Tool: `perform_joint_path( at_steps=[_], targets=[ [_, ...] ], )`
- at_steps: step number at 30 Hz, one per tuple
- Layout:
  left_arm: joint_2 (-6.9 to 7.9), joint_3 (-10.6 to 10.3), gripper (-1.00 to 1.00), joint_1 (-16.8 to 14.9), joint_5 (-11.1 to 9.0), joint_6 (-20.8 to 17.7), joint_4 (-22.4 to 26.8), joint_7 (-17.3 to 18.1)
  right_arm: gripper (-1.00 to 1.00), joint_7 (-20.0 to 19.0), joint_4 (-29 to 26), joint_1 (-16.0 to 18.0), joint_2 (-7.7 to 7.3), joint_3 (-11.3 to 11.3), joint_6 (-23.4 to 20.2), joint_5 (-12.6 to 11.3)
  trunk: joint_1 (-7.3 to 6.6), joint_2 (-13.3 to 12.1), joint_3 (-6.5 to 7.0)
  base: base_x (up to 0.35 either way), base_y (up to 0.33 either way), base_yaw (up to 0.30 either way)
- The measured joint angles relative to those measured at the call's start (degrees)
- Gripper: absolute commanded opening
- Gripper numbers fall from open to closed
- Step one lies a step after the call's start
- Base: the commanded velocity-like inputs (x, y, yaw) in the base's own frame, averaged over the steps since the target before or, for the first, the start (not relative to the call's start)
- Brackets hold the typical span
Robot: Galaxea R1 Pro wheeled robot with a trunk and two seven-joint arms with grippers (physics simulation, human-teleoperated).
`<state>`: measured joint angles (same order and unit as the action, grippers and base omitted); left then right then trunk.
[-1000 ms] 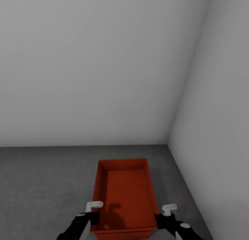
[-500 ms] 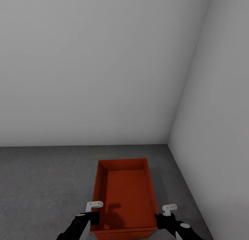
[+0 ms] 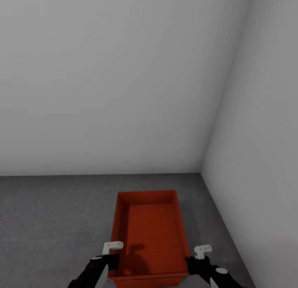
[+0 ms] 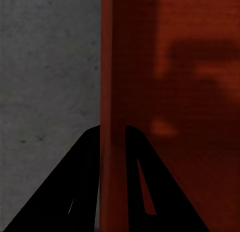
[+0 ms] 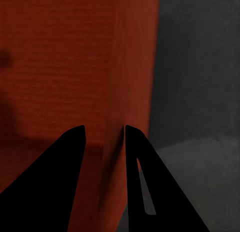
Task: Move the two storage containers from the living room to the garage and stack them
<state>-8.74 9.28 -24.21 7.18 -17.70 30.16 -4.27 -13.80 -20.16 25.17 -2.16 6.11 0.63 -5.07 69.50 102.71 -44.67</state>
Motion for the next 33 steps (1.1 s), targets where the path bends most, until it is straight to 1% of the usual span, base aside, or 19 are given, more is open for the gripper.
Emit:
perform_joint_path(
  at_steps=[3, 22, 25, 33],
  targets=[
    [0.0, 0.0, -1.0, 0.0, -0.1, 0.1, -0.1, 0.0, -1.0, 0.0, 0.0, 0.0, -0.02, 0.0, 0.0, 0.0, 0.65, 1.2, -0.53, 0.0, 0.0, 0.0],
    [0.08, -0.1, -1.0, 0.0, -0.1, 0.0, 0.0, 0.0, -1.0, 0.1, 0.0, 0.0, 0.05, 0.1, 0.0, -0.1, 0.66, 1.2, -0.54, 0.0, 0.0, 0.0],
    [0.09, -0.1, -1.0, 0.0, -0.2, 0.1, -0.2, 0.0, -1.0, 0.1, 0.0, 0.0, 0.04, 0.1, 0.0, 0.0, 1.31, 2.4, -1.07, 0.0, 0.0, 0.0],
    [0.08, -0.1, -1.0, 0.0, -0.1, 0.0, 0.0, 0.0, -1.0, 0.1, 0.0, 0.0, 0.05, 0.1, 0.0, -0.1, 1.32, 2.4, -1.08, 0.0, 0.0, 0.0]
  ],
)
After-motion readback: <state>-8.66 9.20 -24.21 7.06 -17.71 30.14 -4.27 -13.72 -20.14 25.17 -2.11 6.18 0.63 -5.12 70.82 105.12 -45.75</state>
